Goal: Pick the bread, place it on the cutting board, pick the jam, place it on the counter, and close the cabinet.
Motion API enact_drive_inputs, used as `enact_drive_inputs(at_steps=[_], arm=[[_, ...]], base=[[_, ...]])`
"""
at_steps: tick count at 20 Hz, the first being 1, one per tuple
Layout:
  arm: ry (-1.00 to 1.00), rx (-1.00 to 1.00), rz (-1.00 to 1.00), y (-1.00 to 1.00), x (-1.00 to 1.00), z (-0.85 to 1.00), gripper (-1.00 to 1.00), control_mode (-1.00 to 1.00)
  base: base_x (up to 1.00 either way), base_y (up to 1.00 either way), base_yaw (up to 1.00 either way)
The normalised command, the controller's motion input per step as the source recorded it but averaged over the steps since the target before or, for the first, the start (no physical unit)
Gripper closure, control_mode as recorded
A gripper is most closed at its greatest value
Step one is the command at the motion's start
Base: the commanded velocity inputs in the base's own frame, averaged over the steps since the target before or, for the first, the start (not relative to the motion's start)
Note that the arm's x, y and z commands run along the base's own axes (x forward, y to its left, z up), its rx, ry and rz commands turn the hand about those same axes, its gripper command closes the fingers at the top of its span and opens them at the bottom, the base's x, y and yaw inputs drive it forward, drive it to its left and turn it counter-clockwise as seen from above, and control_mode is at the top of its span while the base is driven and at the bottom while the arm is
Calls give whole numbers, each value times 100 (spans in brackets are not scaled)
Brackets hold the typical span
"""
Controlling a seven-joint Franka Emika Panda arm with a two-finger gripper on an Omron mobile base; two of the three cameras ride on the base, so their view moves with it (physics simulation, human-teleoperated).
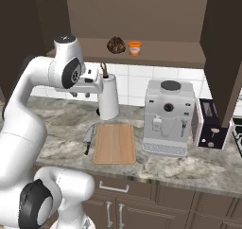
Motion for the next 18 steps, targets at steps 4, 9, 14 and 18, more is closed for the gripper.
enact_drive_inputs(at_steps=[4, 9, 14, 18], arm=[[0, 0, 0, -8, 3, 1, -100, -100], [-2, 0, 0, -22, 0, 3, -100, -100], [-9, 0, 0, -26, 0, 8, -100, -100], [-12, 0, 0, -26, 0, 9, -100, -100]], base=[[0, 0, 0], [0, 0, 0], [0, 0, 0], [0, 0, 0]])
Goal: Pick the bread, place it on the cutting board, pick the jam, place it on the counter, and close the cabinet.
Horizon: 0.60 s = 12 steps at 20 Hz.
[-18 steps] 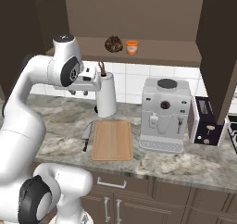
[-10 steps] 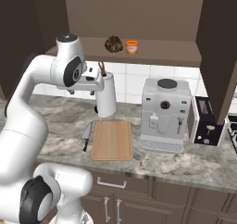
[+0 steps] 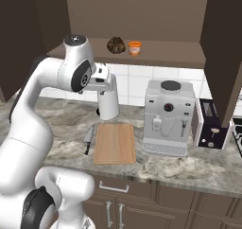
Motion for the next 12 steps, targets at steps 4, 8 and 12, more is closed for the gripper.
enact_drive_inputs(at_steps=[4, 8, 12], arm=[[-14, 0, 0, -19, 0, 11, -100, -100], [-18, 0, 0, -19, 0, 16, -100, -100], [-16, 0, 0, -18, -1, 16, -100, -100]], base=[[0, 0, 0], [0, 0, 0], [0, 0, 0]])
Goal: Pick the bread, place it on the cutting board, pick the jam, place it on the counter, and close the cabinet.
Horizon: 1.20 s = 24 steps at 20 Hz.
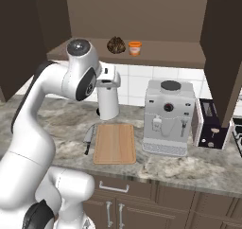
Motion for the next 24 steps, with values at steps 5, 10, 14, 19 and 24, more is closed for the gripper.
enact_drive_inputs(at_steps=[5, 10, 14, 19, 24], arm=[[-10, 0, 0, -16, 0, 19, -100, -100], [-5, 0, 0, -13, 0, 23, -100, -100], [-3, 0, 0, -12, 0, 29, -100, -100], [-2, 0, 0, -13, 0, 32, -100, -100], [0, 0, 0, -18, 0, 31, -100, -100]], base=[[0, 0, 0], [0, 0, 0], [0, 0, 0], [0, 0, 0], [0, 0, 0]])
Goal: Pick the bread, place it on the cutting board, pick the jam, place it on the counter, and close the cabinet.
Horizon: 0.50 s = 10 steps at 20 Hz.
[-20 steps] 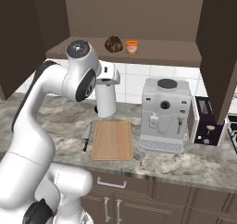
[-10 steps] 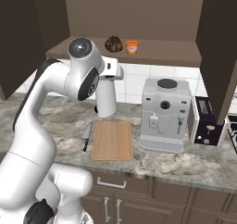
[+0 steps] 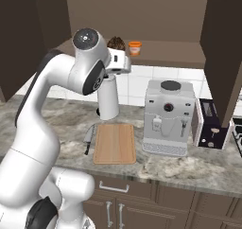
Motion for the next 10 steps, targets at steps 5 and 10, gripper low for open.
enact_drive_inputs(at_steps=[5, 10], arm=[[-4, 0, 0, -22, 0, 22, -100, -100], [-6, 0, 0, -22, 0, 15, -100, -100]], base=[[0, 0, 0], [0, 0, 0]])
